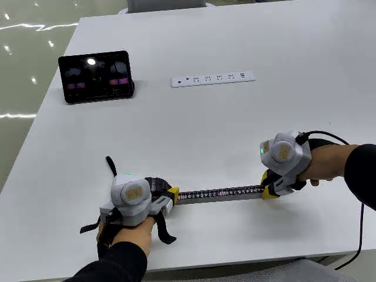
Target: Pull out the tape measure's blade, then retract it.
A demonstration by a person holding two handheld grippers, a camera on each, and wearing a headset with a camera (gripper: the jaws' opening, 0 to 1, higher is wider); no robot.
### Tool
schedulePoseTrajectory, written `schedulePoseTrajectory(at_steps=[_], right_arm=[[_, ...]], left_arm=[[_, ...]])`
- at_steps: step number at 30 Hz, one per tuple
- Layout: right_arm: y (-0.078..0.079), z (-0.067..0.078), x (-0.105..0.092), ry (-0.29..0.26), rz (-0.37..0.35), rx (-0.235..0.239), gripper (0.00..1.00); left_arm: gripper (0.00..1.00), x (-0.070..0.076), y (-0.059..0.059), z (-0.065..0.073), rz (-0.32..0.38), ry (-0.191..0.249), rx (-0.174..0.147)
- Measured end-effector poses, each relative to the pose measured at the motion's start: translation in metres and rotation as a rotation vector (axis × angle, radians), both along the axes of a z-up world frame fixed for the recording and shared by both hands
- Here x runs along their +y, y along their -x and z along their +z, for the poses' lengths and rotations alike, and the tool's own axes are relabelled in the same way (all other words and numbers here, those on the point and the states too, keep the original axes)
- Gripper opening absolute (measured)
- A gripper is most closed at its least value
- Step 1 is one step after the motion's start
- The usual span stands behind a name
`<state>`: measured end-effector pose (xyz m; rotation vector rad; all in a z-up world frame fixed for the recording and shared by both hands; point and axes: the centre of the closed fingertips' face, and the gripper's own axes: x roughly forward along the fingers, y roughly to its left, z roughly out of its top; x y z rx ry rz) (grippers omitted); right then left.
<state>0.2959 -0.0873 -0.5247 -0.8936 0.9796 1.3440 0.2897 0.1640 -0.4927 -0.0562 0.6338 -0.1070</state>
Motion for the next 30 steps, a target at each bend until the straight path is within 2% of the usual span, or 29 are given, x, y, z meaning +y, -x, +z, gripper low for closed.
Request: schedulePoseTrajectory(at_steps=[22,30], right_arm=[[0.002,0.001,0.010,-0.015,0.000,0.015,0.11],[0.002,0.001,0.013,-0.009,0.042,0.006,0.11]], left_arm=[[0.62,0.000,-0.001,0.000,-0.001,0.000,0.003],[0.62,0.000,-0.001,0.000,-0.002,0.000,0.003]])
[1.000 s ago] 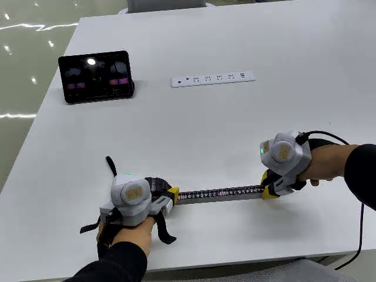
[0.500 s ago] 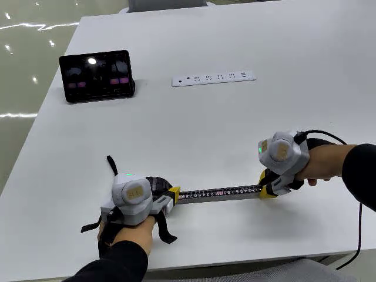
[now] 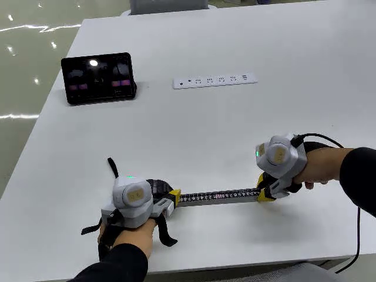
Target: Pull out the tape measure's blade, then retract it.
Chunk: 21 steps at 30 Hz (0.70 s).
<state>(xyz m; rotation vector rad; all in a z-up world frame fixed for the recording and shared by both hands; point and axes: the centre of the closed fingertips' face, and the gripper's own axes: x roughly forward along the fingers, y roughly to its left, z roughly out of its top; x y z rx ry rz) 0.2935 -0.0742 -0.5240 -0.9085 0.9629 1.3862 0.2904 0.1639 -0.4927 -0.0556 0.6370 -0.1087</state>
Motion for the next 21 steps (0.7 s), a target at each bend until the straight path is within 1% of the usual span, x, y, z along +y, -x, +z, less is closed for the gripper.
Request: schedulePoseTrajectory(at_steps=[3,9,14,18,21], right_arm=[[0.0008,-0.0002,0.0010,-0.007,0.028,-0.015,0.11],[0.0000,-0.0007,0.0026,-0.010,0.044,-0.018,0.11],[0.0001,-0.0007,0.0043,0.001,0.049,-0.021,0.11],[-0.0004,-0.0013,0.0055,0.007,0.029,-0.015,0.11],[0.0004,-0.0011,0.0065,0.008,0.039,-0.016,0.11]], left_arm=[[0.62,0.0001,0.0003,0.0003,-0.001,0.000,0.001],[0.62,0.0004,0.0004,0.0006,-0.002,0.000,0.001],[0.62,0.0009,0.0005,0.0005,-0.002,0.000,0.002],[0.62,0.0012,0.0005,0.0003,-0.001,0.000,0.001],[0.62,0.0013,0.0006,0.0004,0.000,0.001,-0.001]])
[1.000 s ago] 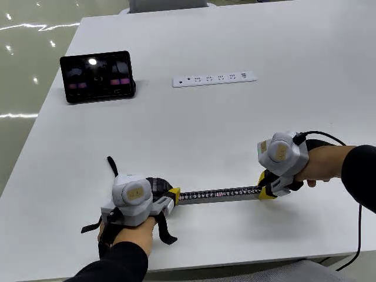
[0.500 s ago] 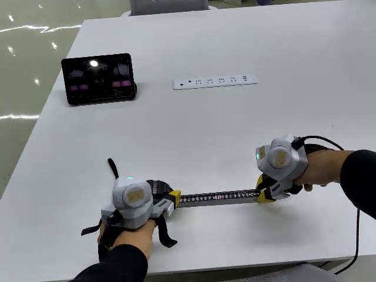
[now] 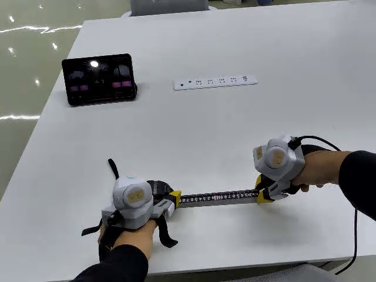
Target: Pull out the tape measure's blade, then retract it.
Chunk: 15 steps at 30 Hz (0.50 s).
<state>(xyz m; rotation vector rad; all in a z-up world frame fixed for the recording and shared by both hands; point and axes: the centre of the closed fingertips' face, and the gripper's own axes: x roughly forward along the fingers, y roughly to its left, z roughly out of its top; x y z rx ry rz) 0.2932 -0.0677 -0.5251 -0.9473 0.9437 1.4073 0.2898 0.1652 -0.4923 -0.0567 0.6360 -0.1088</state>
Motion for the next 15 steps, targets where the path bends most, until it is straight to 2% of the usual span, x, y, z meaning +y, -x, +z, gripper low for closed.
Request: schedulePoseTrajectory(at_steps=[4,15], right_arm=[[0.0008,0.0004,0.0015,-0.005,-0.016,0.003,0.11],[0.0019,0.0006,0.0046,-0.001,0.003,0.000,0.11]], left_arm=[[0.62,0.0001,0.0007,-0.0002,-0.001,0.000,0.001],[0.62,-0.0003,0.0011,-0.0004,0.000,-0.001,0.001]])
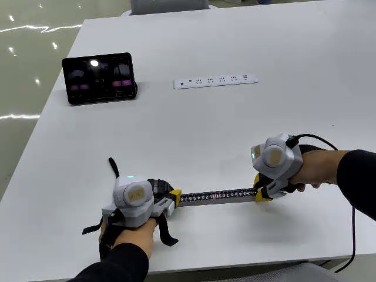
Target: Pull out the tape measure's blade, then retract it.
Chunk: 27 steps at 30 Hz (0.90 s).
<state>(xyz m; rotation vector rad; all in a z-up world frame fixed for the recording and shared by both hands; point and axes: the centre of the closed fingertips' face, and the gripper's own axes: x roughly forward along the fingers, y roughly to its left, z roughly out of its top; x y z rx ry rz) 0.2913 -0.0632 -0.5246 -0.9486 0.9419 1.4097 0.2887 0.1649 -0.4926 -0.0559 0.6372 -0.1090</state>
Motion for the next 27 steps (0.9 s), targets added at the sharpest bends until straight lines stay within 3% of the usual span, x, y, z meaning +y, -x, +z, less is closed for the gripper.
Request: schedulePoseTrajectory(at_steps=[27], right_arm=[[-0.001,0.000,0.012,0.003,0.001,0.006,0.11]], left_arm=[[0.62,-0.001,-0.001,0.000,0.000,-0.001,0.003]])
